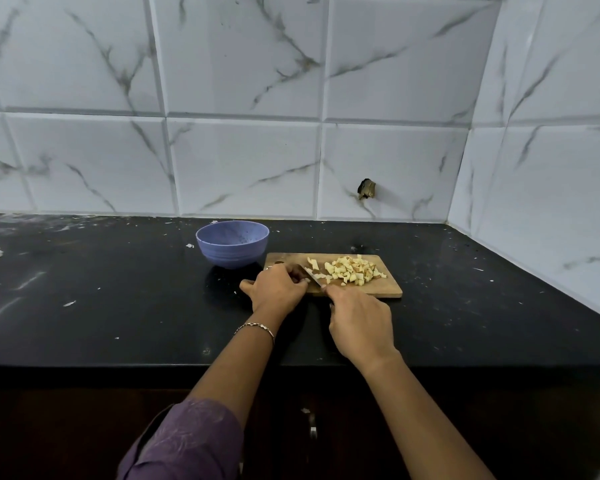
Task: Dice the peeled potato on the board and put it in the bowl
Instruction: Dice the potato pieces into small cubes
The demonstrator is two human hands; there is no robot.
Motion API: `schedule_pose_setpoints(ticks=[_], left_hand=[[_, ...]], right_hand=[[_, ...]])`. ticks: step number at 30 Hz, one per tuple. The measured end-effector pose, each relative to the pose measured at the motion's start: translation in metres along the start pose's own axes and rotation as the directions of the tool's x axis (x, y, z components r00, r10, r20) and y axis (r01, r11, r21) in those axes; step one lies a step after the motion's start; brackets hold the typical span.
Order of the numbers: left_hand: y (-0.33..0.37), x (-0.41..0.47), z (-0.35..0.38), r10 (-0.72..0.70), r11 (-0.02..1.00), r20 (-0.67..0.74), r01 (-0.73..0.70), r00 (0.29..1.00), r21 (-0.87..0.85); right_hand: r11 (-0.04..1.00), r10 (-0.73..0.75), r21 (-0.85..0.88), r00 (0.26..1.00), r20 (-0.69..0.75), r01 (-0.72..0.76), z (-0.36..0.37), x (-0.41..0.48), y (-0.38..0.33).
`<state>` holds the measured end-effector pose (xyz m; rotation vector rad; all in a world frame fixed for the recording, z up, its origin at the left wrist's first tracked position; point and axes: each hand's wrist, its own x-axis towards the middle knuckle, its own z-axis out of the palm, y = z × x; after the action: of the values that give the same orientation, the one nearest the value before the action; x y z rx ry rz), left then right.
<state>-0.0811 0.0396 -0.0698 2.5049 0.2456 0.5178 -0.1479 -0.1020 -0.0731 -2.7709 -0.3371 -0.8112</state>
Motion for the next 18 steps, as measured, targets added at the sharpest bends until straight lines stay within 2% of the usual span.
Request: schedule_pose_setpoints(ticks=[5, 12, 18], left_hand=[[-0.001, 0.000, 0.001, 0.021, 1.000, 0.007, -0.021, 1.000, 0.005], [0.000, -0.002, -0.001, 0.007, 0.999, -0.007, -0.008, 1.000, -0.042], [0.000, -0.002, -0.002, 0.008, 0.999, 0.001, -0.008, 1.000, -0.048]], right_hand=[[0.990, 0.105, 0.097, 0.994, -0.030, -0.102, -0.001, -0.006, 0.004], [0.896, 0.173, 0.378, 0.968, 0.182, -0.231, -0.009, -0.004, 0.019], [0.877, 0.173, 0.407, 0.959, 0.226, -0.254, -0.011, -0.002, 0.020]])
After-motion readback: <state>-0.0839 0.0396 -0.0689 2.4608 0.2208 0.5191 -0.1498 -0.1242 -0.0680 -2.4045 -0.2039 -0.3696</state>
